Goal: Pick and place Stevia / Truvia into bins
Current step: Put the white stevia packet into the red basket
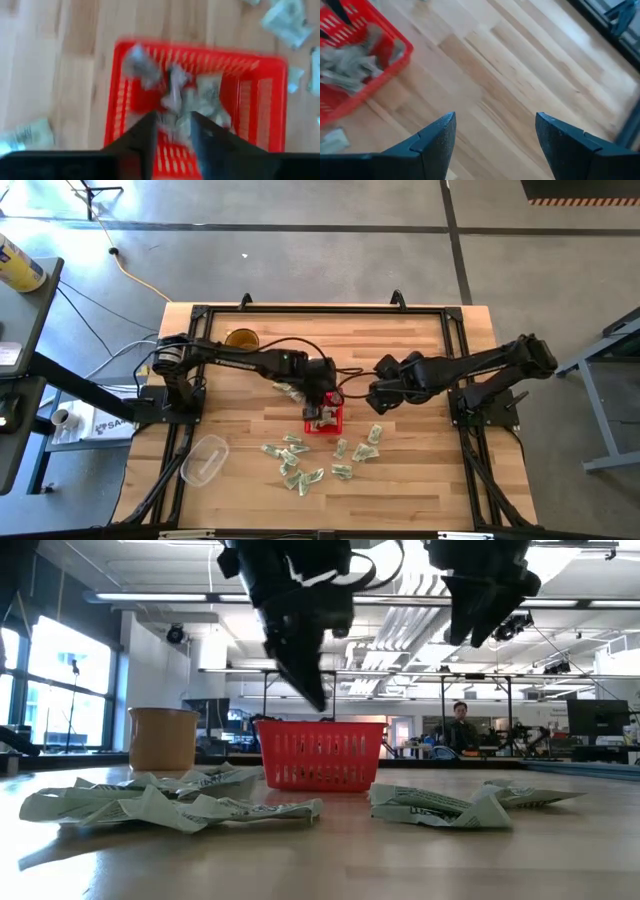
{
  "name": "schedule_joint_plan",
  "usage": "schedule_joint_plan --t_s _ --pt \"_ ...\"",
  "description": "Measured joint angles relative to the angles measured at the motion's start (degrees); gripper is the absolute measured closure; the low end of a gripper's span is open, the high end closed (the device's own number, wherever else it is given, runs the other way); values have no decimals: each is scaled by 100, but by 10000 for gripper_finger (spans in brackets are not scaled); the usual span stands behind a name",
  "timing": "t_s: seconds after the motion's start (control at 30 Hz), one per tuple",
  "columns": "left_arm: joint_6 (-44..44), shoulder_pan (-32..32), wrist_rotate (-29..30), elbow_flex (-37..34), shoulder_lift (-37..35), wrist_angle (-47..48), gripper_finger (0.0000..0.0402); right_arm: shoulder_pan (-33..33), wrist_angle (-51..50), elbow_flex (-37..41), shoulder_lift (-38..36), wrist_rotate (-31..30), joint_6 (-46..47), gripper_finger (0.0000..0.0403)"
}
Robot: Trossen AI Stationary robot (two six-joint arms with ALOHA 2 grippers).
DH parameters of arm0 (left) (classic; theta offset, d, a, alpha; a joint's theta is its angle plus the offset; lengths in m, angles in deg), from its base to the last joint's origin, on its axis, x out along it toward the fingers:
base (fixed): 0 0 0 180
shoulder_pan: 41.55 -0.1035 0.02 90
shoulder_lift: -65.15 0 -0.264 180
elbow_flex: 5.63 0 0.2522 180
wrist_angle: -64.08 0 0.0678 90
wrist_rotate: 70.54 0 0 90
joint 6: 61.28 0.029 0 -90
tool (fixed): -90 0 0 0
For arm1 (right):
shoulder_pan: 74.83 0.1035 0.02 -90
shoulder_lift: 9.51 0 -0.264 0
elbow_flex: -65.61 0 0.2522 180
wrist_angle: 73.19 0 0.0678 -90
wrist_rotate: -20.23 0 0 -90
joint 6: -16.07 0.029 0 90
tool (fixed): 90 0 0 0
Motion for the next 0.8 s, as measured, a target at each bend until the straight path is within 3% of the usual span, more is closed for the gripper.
schedule_joint_plan --t_s 0.13,0.3,0.5,0.8 --pt "-403 102 -111 5 -26 371 178 105 135 124 6 258 -317 139" --pt "-885 227 -137 11 -234 1291 141 -23 839 699 12 1646 93 139" --pt "-1199 793 574 -187 -815 1951 158 85 2458 1736 23 2321 1219 139" --pt "-2705 1396 1872 -1337 -2076 2205 207 421 3504 2465 54 2311 3097 140"
